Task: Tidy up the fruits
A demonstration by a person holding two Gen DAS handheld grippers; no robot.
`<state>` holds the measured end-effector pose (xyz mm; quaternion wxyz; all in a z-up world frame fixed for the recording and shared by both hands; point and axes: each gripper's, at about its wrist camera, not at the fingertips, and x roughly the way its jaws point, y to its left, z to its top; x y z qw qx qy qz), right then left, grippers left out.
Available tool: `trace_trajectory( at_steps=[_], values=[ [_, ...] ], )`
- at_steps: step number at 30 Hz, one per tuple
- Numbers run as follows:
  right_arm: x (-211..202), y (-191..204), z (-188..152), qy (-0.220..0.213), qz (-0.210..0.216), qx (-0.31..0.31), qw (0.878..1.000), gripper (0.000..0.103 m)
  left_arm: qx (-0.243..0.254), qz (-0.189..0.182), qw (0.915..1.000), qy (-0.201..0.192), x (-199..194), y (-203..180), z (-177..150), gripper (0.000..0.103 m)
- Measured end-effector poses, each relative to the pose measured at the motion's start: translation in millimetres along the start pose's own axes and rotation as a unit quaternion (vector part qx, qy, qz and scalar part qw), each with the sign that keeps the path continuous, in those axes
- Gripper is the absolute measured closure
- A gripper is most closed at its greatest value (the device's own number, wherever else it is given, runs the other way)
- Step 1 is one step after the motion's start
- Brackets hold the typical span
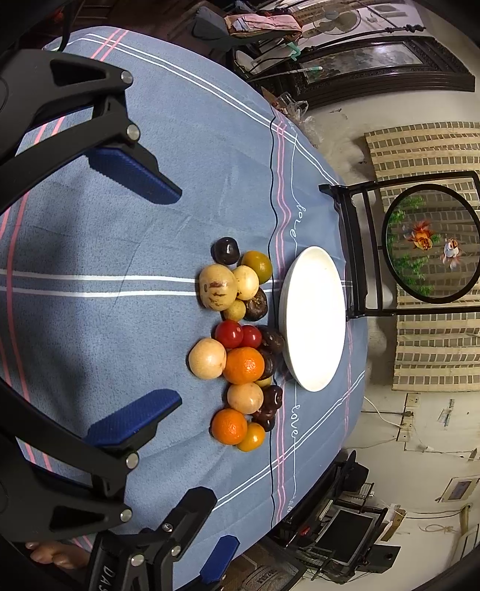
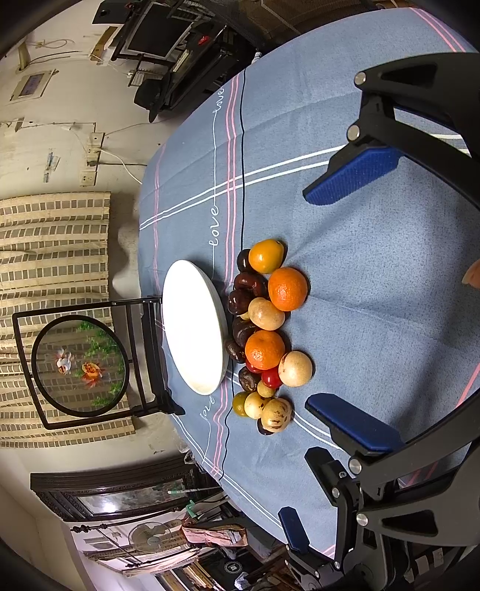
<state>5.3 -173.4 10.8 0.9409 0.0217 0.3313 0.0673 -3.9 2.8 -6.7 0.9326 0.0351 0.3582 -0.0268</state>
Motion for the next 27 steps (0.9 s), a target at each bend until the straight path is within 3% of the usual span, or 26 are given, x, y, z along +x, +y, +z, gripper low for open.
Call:
trace_trajectory(
  at_steps=[8,13,15,18,22,27],
  values=[
    [9,-6,-3,0.020,0.026,-0.003,0.999,0.001,-0.004,-0.015,0.9999,0.003,8,10,-2,0.002],
    [31,-25,-8,0.069,0.056,0.005,0.996,0.001,-0.027,-0.048,0.9974,-0.046,14,40,-9,0.002],
    [40,-39,-7,0.085,0.068,0.019,0.994,0.001,-0.028,-0.049,0.9982,-0.023,26,48,-4,0.002],
    [47,-47,-3,0.080,0.089,0.018,0.993,0.001,-0.027,-0.081,0.9958,0.033,51,57,8,0.002],
    [53,-41,5,0.088,0.123,-0.029,0.988,0.001,0.010,-0.068,0.9966,0.046,71,51,19,0.002],
    [75,-42,23,0.101,0.101,-0.066,0.988,0.001,0.044,-0.092,0.9933,0.054,89,37,29,0.002]
  ],
)
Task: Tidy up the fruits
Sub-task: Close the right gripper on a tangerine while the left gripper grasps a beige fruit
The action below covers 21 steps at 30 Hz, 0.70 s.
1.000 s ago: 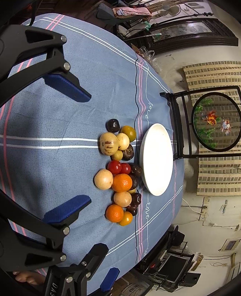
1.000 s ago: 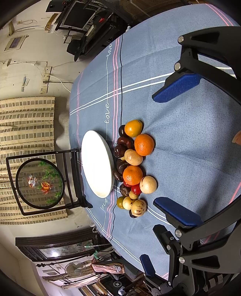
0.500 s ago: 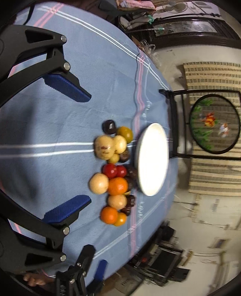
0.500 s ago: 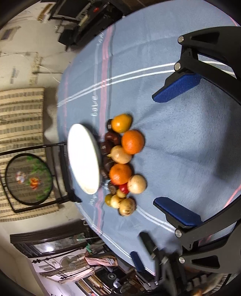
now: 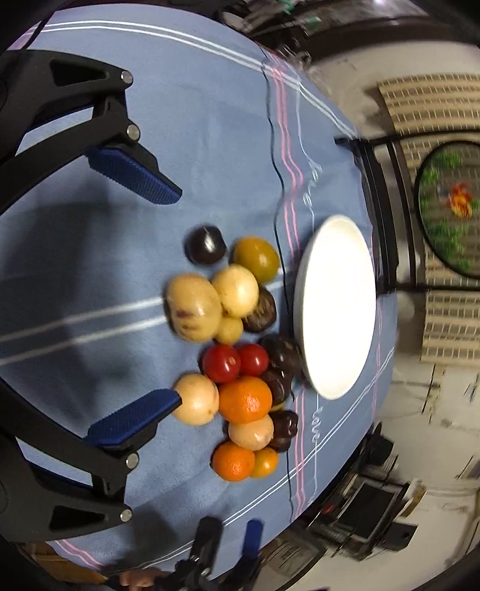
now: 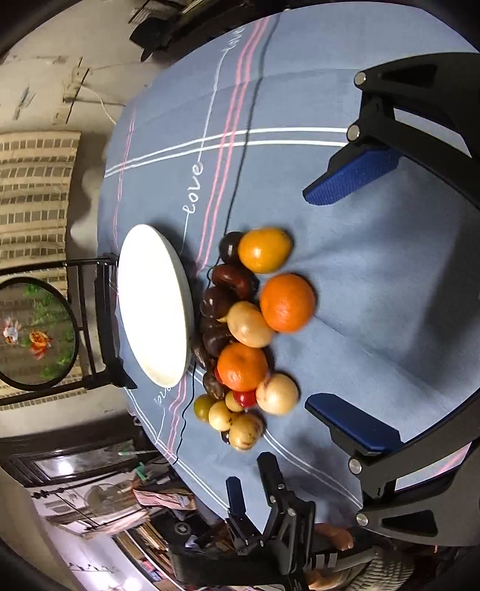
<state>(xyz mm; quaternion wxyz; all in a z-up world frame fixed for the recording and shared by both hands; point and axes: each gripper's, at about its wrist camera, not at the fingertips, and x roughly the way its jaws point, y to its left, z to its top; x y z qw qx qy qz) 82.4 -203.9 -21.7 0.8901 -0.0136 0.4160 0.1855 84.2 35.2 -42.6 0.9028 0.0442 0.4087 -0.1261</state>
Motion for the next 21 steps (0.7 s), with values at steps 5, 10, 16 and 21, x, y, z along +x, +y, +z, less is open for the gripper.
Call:
trace_trajectory(
  at_steps=[5,10,16,21],
  values=[
    [13,-13,13,-0.006,0.004,-0.006,1.000,0.001,0.006,-0.020,0.9997,0.011,21,-4,12,0.002],
    [21,-30,8,-0.026,0.032,0.015,0.999,0.001,0.013,-0.027,0.9995,0.012,31,-8,13,0.002],
    [15,-35,9,-0.034,0.051,0.032,0.998,0.001,-0.005,-0.083,0.9963,0.017,36,-4,14,0.013],
    [23,-33,6,-0.014,0.064,0.038,0.997,0.001,-0.025,-0.101,0.9942,0.026,42,3,15,0.014]
  ],
)
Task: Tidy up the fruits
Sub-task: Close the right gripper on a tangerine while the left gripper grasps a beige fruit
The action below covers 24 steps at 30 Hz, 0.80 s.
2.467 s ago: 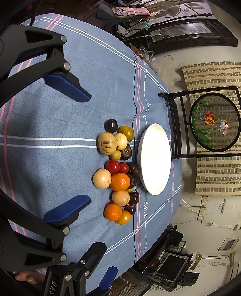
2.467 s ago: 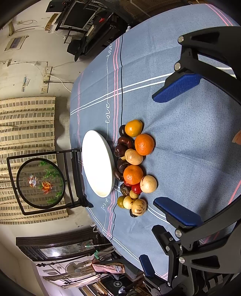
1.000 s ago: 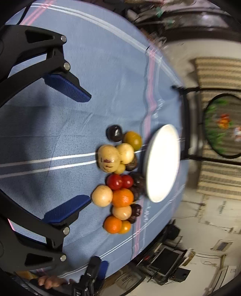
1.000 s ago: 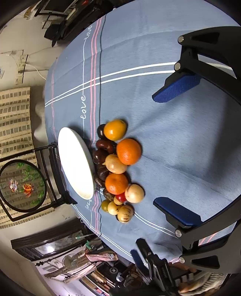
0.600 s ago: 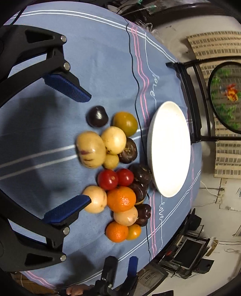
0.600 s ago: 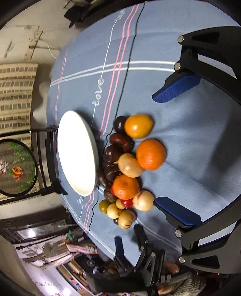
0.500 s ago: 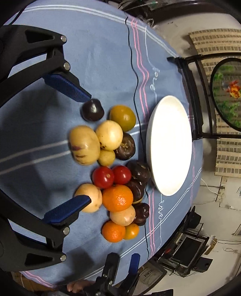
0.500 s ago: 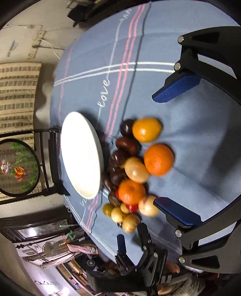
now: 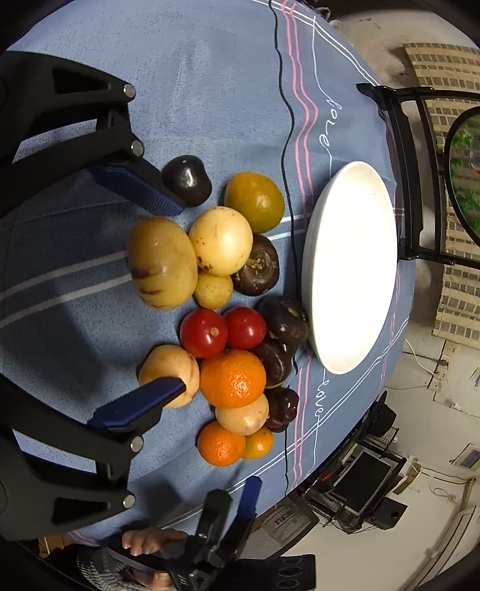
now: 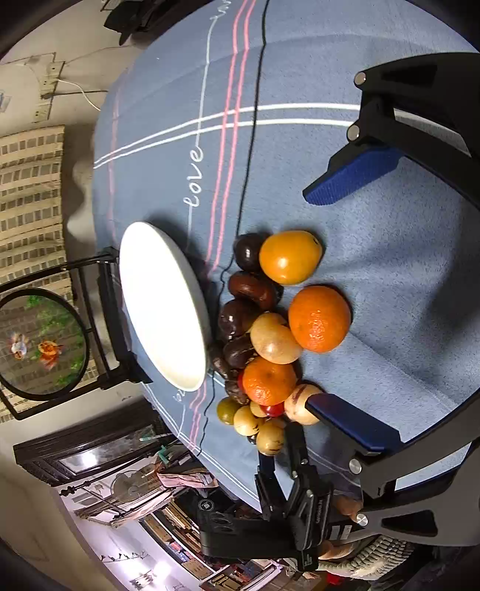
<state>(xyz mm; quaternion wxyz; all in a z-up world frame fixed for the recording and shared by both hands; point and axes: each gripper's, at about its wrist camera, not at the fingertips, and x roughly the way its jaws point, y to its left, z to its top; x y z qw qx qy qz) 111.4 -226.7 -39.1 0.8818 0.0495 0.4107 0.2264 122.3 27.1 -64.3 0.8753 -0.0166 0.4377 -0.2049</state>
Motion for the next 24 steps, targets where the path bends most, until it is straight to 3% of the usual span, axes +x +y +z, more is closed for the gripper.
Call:
trace_trajectory(
  at_steps=[3,10,16,21,24],
  values=[
    [3,-2,-1,0.010,0.001,0.002,1.000,0.001,-0.003,0.002,1.0000,0.000,-2,3,-1,0.037],
    [7,-4,-3,0.021,0.002,0.006,1.000,0.001,-0.031,-0.004,0.9994,0.014,4,19,0,0.056],
    [13,-1,-5,0.035,0.003,-0.001,0.999,0.002,-0.024,-0.002,0.9997,0.010,4,16,0,0.057],
    [20,3,-6,0.050,0.014,-0.011,0.999,0.030,-0.010,-0.002,0.9999,0.012,3,9,-4,0.057],
    [24,2,-4,0.052,0.013,-0.006,0.999,0.031,-0.009,-0.002,0.9999,0.013,3,8,-4,0.057]
  ],
)
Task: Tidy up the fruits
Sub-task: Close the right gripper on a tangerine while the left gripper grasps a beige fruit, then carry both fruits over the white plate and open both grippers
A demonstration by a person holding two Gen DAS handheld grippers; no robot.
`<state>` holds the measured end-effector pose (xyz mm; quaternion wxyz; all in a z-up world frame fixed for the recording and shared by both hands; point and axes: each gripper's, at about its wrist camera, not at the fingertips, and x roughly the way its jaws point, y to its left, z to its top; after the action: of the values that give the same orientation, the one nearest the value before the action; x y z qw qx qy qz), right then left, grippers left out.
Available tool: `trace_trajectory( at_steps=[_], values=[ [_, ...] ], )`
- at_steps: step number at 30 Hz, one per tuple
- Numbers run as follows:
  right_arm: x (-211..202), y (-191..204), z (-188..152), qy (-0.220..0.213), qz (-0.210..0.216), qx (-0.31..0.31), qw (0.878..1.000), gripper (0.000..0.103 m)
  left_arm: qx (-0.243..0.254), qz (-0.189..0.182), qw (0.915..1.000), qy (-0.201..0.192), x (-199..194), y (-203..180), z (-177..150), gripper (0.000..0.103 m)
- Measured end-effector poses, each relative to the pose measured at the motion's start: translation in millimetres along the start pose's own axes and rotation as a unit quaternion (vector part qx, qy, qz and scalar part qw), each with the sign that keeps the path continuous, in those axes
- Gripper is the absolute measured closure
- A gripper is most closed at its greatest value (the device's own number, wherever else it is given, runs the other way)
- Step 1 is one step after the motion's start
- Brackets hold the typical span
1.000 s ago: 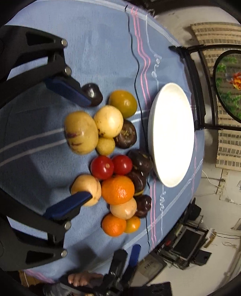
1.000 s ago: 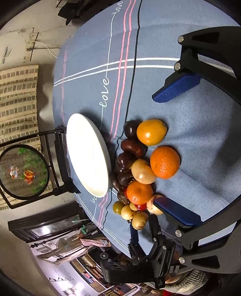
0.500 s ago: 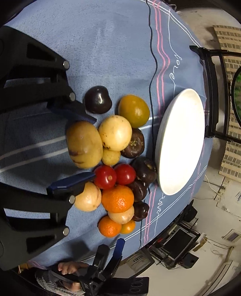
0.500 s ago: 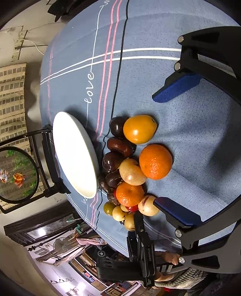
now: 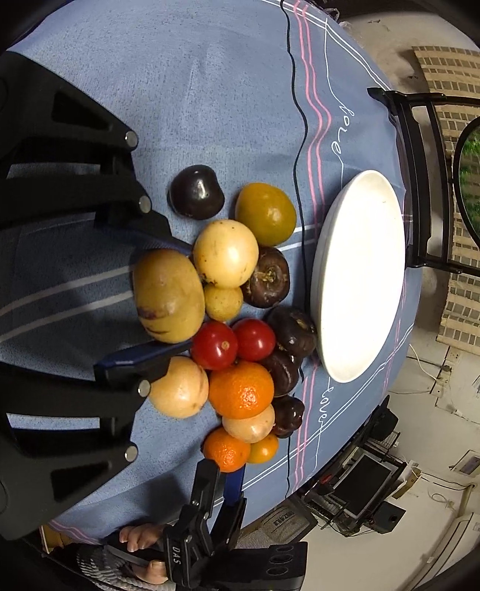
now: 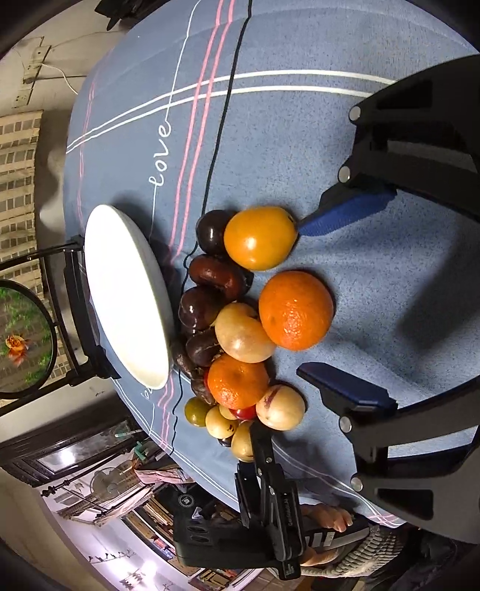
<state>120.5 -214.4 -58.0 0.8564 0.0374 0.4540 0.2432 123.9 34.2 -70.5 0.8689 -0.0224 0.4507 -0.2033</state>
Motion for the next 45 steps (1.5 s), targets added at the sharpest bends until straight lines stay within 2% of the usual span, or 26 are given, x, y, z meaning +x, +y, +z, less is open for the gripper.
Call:
trace_trajectory(
  at_steps=[4,5,6,8,12,15,18,23,28,30,34,39,41,43,44,45],
  values=[
    [10,7,4,0.008,-0.015,-0.015,1.000,0.031,0.000,-0.001,1.0000,0.002,1,0,0,0.057],
    [11,8,4,0.007,-0.018,-0.018,1.000,0.037,0.000,-0.002,1.0000,0.003,1,1,0,0.057],
    [12,9,4,0.006,-0.018,-0.022,1.000,0.050,-0.001,-0.003,1.0000,0.003,1,1,0,0.057],
    [12,6,4,0.003,-0.004,-0.019,1.000,0.057,-0.003,-0.005,1.0000,0.003,1,1,0,0.057],
    [10,5,4,-0.002,0.000,-0.020,1.000,0.058,-0.003,-0.013,0.9999,-0.002,-2,2,0,0.057],
    [5,6,4,-0.012,0.006,-0.018,1.000,0.058,0.008,-0.018,0.9995,-0.024,-11,-3,0,0.057],
    [-6,6,5,-0.034,0.014,-0.013,0.999,0.059,0.009,-0.016,0.9987,-0.047,-20,-5,1,0.057],
    [-27,3,15,-0.075,0.019,-0.001,0.997,0.059,0.003,-0.003,0.9985,-0.055,-28,-5,16,0.057],
    [-29,-2,59,-0.085,0.019,0.018,0.996,0.059,0.009,0.004,0.9985,-0.054,-28,-8,70,0.057],
    [-19,-1,85,-0.089,0.008,0.017,0.996,0.059,0.011,0.016,0.9984,-0.053,-15,-9,95,0.057],
    [21,-7,124,-0.076,-0.007,0.027,0.997,0.059,-0.013,0.037,0.9984,-0.040,18,1,126,0.057],
    [65,-13,145,-0.047,-0.043,0.020,0.998,0.058,-0.032,0.053,0.9980,-0.011,53,20,137,0.057],
    [74,-12,147,-0.037,-0.063,0.004,0.997,0.058,-0.028,0.063,0.9976,-0.002,61,24,137,0.053],
    [80,-11,149,-0.029,-0.079,-0.006,0.996,0.050,-0.024,0.069,0.9973,-0.007,63,26,139,0.041],
    [81,-11,150,-0.032,-0.088,-0.009,0.996,0.036,-0.024,0.068,0.9973,-0.008,63,27,140,0.038],
    [80,-11,150,-0.041,-0.091,-0.014,0.995,0.035,-0.026,0.065,0.9975,-0.012,62,28,141,0.035]
  ],
)
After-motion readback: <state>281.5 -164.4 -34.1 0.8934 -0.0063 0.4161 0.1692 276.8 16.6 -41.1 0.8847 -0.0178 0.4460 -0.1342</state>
